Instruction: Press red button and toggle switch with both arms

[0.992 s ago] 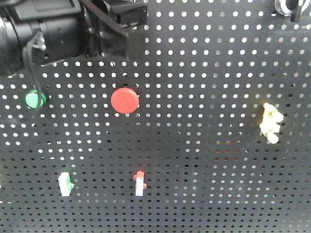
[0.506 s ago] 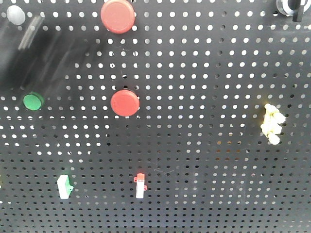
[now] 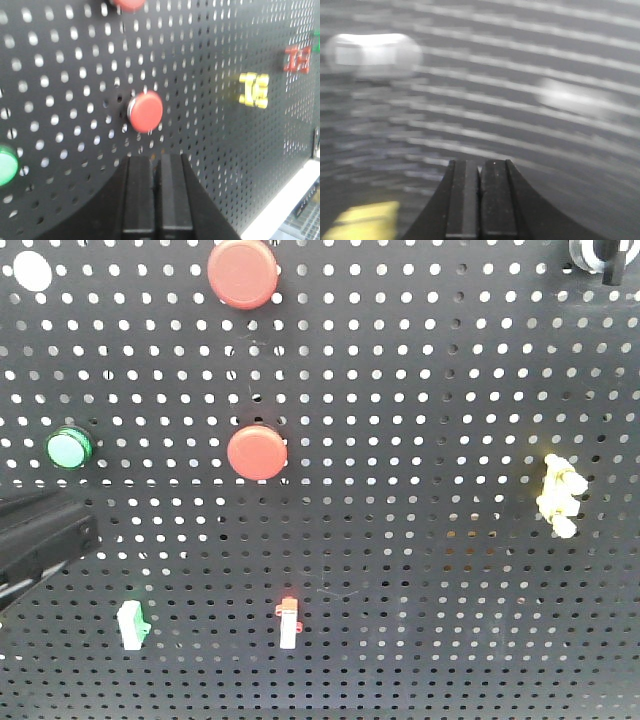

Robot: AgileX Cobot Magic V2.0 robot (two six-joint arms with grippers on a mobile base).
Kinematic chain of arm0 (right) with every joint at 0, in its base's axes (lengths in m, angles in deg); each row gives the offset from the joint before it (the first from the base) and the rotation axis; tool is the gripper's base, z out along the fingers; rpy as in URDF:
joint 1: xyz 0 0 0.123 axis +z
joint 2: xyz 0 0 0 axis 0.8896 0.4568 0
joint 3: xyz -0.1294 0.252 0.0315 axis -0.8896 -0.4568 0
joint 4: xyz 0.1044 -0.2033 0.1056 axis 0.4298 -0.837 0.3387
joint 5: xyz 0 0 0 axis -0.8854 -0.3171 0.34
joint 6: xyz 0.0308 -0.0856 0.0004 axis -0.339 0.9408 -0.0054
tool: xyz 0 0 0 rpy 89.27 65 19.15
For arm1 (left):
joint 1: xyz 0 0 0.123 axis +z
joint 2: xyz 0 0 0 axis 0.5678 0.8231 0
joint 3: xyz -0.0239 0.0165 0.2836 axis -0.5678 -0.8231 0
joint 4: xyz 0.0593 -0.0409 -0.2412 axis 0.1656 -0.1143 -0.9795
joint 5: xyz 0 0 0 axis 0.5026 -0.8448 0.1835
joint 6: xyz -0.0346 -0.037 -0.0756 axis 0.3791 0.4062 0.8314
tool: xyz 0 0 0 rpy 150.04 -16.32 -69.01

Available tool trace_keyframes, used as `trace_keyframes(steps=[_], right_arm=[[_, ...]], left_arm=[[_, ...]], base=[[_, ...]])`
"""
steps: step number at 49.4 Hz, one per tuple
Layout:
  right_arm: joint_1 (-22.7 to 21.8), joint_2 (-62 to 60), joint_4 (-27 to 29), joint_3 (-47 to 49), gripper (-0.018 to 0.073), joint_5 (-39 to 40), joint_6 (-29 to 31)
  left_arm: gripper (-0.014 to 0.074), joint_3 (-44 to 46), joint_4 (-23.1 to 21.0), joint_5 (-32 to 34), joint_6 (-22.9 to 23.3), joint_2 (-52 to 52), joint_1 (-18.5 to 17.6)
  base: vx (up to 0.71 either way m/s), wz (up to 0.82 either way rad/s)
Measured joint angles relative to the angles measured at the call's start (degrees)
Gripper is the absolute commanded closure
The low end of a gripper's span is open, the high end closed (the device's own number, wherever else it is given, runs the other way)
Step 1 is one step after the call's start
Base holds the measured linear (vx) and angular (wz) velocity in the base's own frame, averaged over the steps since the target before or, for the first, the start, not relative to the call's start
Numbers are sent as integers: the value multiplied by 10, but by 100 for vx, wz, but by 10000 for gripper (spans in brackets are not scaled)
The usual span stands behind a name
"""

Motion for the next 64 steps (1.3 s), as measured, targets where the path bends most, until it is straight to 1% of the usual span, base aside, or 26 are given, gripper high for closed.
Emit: trace_keyframes(steps=[4, 8, 11, 14, 17, 22, 28, 32, 40, 50, 52, 58, 64], right_arm=[[64, 44, 68, 39, 562, -43, 78], [125, 88, 107, 65, 562, -50, 124], [159, 117, 117, 84, 562, -35, 135], [171, 148, 120, 99, 562, -10, 128], [173, 167, 121, 113, 562, 14, 114], [173, 191, 121, 132, 562, 37, 93], [173, 204, 121, 143, 562, 46, 66], [166, 205, 117, 143, 562, 46, 47], [118, 197, 103, 143, 562, 29, -9], [52, 164, 93, 143, 562, -37, -28], [36, 158, 85, 143, 562, -33, -28], [15, 150, 74, 143, 562, -40, -29], [13, 145, 71, 143, 562, -55, -26]], left_arm=[[594, 0, 0, -1, 1, 1, 0], [594, 0, 0, -1, 1, 2, 0], [594, 0, 0, -2, 1, 2, 0], [594, 0, 0, -4, 1, 2, 0], [594, 0, 0, -13, 1, 2, 0], [594, 0, 0, -25, 4, 2, 0], [594, -1, 0, -32, 7, 2, 0], [594, -1, 0, -32, 6, 2, 0], [594, -1, 0, -32, 7, 2, 0], [594, -1, 0, -32, 7, 2, 0], [594, -1, 0, -32, 7, 2, 0], [594, -1, 0, -33, 7, 2, 0], [594, -1, 0, -33, 7, 2, 0]], base=[[0, 0], [0, 0], [0, 0], [0, 0], [0, 0], [0, 0], [0, 0], [0, 0], [0, 0], [0, 0], [0, 0], [0, 0], [0, 0]])
